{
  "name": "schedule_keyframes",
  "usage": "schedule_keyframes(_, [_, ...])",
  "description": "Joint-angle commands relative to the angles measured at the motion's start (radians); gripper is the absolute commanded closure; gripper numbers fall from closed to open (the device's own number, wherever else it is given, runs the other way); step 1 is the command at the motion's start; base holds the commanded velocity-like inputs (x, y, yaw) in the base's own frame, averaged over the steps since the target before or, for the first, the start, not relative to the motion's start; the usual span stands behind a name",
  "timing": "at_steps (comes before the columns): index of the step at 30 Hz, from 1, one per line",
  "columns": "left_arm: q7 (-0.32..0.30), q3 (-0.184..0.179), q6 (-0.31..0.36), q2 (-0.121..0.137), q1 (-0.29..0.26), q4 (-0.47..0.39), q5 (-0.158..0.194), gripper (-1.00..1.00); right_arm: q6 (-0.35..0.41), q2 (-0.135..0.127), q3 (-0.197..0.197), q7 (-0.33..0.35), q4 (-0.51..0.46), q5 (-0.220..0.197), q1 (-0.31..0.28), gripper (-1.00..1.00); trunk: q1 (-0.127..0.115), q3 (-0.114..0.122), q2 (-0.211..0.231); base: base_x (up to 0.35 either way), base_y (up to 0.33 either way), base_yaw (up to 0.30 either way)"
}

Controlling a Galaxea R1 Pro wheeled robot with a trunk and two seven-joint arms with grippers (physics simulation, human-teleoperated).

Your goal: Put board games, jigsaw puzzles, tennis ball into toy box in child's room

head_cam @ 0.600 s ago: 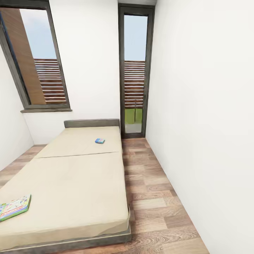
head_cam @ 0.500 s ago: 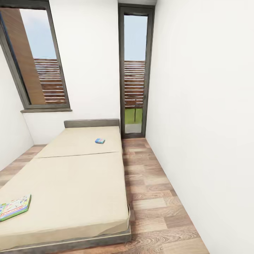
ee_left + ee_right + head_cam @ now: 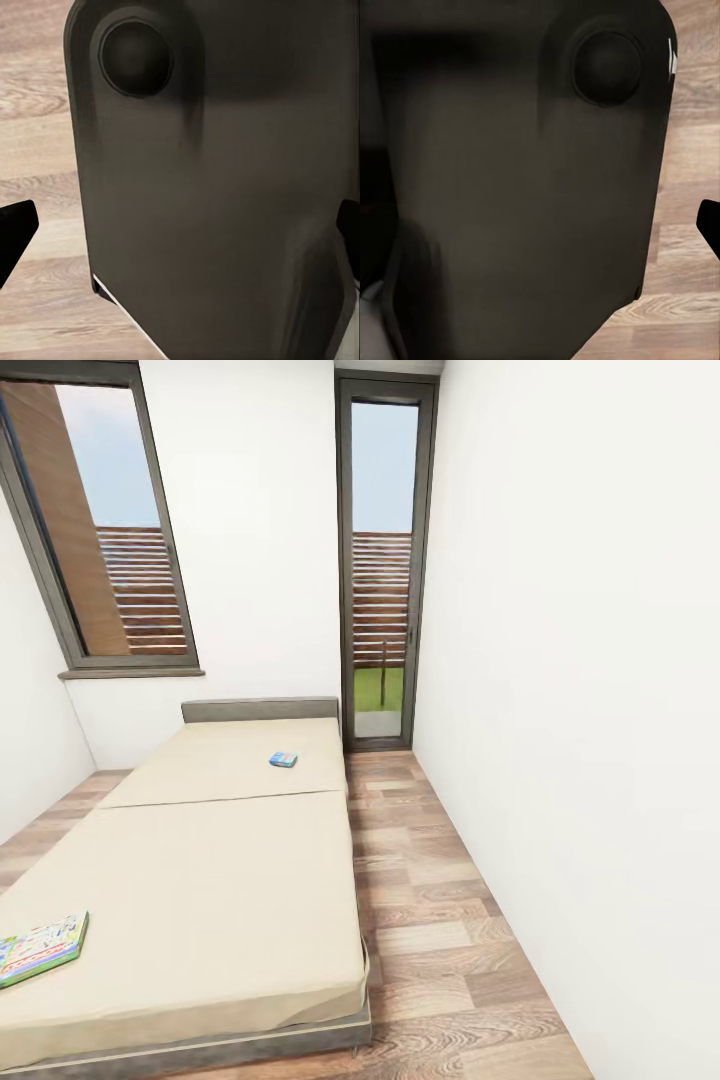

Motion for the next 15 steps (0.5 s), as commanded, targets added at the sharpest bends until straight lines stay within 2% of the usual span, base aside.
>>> schedule_keyframes(1, [0.000,0.000,0.000,0.000,0.000,0.000,0.000,-1.00,-0.004,0.001,0.001,0.000,0.000,-0.002,0.000,-1.00,0.000,-0.001,0.000,0.000,0.000,0.000])
schedule_keyframes(11, [0.000,0.008,-0.002,0.000,0.000,0.000,0.004,-1.00,-0.020,0.001,-0.007,0.002,0.000,-0.014,0.000,-1.00,0.000,-0.001,0.000,0.000,0.000,0.000])
schedule_keyframes(15, [0.000,0.009,-0.001,0.000,0.000,0.000,0.006,-1.00,-0.021,0.004,-0.002,0.005,0.000,-0.004,0.000,-1.00,0.000,-0.001,0.000,0.000,0.000,0.053])
